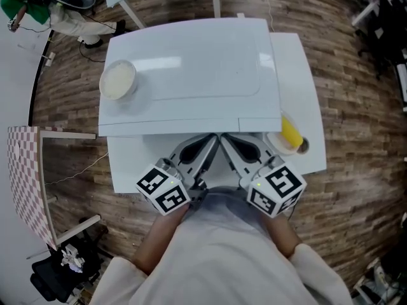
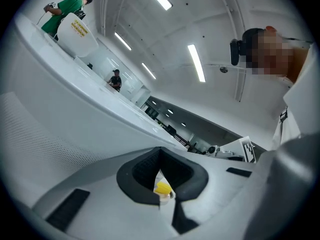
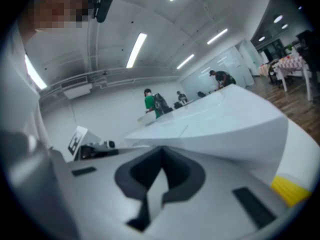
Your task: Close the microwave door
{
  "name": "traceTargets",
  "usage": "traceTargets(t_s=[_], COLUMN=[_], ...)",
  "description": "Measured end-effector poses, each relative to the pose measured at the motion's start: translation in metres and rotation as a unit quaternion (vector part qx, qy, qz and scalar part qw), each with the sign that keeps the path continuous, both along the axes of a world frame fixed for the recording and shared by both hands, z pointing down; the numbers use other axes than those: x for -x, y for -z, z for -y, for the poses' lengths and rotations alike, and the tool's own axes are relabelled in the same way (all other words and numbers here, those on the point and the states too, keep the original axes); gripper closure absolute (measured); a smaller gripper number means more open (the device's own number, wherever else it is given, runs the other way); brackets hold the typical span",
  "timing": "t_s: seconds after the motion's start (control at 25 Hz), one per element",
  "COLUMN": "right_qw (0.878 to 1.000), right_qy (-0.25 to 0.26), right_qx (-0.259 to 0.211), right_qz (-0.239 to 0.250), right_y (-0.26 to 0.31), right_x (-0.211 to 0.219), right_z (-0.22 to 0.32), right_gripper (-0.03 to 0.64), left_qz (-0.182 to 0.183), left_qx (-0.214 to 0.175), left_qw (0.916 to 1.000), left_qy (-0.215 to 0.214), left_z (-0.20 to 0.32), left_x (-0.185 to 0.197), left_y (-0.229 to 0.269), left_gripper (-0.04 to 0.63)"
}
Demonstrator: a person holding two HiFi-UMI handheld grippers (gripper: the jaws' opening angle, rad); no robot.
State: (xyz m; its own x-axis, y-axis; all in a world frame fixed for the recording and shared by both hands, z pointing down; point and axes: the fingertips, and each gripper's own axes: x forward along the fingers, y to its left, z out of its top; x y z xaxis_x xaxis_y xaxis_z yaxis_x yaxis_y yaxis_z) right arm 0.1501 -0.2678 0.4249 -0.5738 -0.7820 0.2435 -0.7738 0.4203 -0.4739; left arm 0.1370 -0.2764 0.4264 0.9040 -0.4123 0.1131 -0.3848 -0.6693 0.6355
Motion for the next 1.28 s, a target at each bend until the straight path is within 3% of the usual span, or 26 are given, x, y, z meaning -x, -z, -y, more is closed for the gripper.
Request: traceTargets(t_s=[0.76, 1.0, 1.28], right_qw=[1.0, 0.998, 0.997], right_qy=[-0.001, -0.008, -0.026], right_qx=[-0.019, -0.027, -0.033], right_qz=[-0.013, -0.05, -0.059], right_y=[0.008, 0.011, 0.013], right_x=[-0.007, -0.014, -0.028], right_z=[-0.016, -0.037, -0.062], right_gripper=[0.594, 0.594, 0.594], left_qz=[-0.006, 0.002, 0.016], left_qx=[0.006, -0.015, -0.047], left_qw=[1.0, 0.9998, 0.9986], left_qy=[0.005, 0.009, 0.015], left_z=[-0.018, -0.034, -0.052], left_x=[0.001, 0.002, 0.002], left_y=[0.001, 0.012, 0.022], left_gripper=[0.577, 0.577, 0.577])
